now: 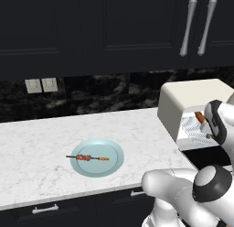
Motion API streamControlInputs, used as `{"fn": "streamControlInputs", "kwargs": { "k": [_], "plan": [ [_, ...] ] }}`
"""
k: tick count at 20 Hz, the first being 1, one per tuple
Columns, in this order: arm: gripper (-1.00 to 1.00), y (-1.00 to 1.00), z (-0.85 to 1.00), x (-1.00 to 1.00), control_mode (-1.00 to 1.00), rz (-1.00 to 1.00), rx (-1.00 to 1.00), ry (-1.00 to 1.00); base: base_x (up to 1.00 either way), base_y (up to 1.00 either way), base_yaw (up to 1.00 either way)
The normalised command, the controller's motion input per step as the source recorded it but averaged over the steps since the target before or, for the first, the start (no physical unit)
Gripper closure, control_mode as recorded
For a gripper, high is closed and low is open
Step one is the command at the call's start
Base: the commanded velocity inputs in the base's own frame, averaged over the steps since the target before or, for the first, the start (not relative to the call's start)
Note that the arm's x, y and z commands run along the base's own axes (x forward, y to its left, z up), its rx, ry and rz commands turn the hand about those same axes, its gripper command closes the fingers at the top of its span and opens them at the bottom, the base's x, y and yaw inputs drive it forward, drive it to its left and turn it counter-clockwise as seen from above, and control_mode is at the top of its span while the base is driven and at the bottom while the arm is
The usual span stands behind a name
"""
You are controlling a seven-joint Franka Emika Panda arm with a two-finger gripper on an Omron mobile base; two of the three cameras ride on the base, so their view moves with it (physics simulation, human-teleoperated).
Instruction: Pick up the kebab skewer and baguette bread, and place them inside the toaster oven. Close the toaster oven door and start by setting the timer.
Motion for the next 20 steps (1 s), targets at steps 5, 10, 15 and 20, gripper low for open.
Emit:
{"fn": "streamControlInputs", "kwargs": {
  "k": [5, 10, 15, 20],
  "plan": [
    [1.00, 0.01, -0.45, -0.22, -1.00, 0.00, 0.00, 0.00, 0.00, 0.00, 0.00],
    [-1.00, 0.14, -0.22, -0.15, -1.00, 0.00, -0.03, 0.00, 0.00, 0.00, 0.00],
    [-1.00, 0.16, 0.00, -0.10, -1.00, 0.00, -0.09, 0.00, 0.00, 0.00, 0.00],
    [-1.00, 0.02, 0.10, -0.13, -1.00, 0.00, -0.09, -0.05, 0.00, 0.00, 0.00]
  ]
}}
